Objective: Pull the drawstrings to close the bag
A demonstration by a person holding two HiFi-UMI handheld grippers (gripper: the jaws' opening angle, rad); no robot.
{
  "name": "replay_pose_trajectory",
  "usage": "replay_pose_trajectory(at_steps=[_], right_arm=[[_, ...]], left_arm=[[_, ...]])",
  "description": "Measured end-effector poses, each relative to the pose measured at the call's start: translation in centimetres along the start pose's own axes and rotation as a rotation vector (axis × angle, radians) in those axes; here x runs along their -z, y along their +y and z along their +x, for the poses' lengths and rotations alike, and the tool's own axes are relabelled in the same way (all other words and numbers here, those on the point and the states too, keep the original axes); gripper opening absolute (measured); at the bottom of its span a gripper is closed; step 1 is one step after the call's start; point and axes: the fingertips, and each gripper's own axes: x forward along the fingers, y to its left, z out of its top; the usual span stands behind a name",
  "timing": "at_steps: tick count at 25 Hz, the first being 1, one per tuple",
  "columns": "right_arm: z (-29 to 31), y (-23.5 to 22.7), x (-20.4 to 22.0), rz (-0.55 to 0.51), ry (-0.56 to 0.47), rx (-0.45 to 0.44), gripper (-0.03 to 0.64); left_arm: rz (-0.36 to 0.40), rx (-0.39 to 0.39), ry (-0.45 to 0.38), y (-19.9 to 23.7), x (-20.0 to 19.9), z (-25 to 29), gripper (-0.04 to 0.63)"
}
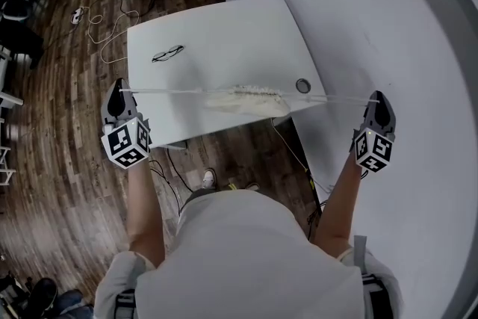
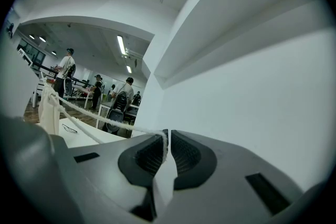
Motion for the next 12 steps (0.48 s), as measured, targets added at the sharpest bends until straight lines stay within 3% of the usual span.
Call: replay_pose_trajectory(at_steps=[12], right_arm=[[0.03, 0.08, 0.33, 0.000, -0.008, -0.009, 0.040]], left_arm=[[0.001, -0.021, 0.001, 0.40, 0.33, -0.80, 0.018]])
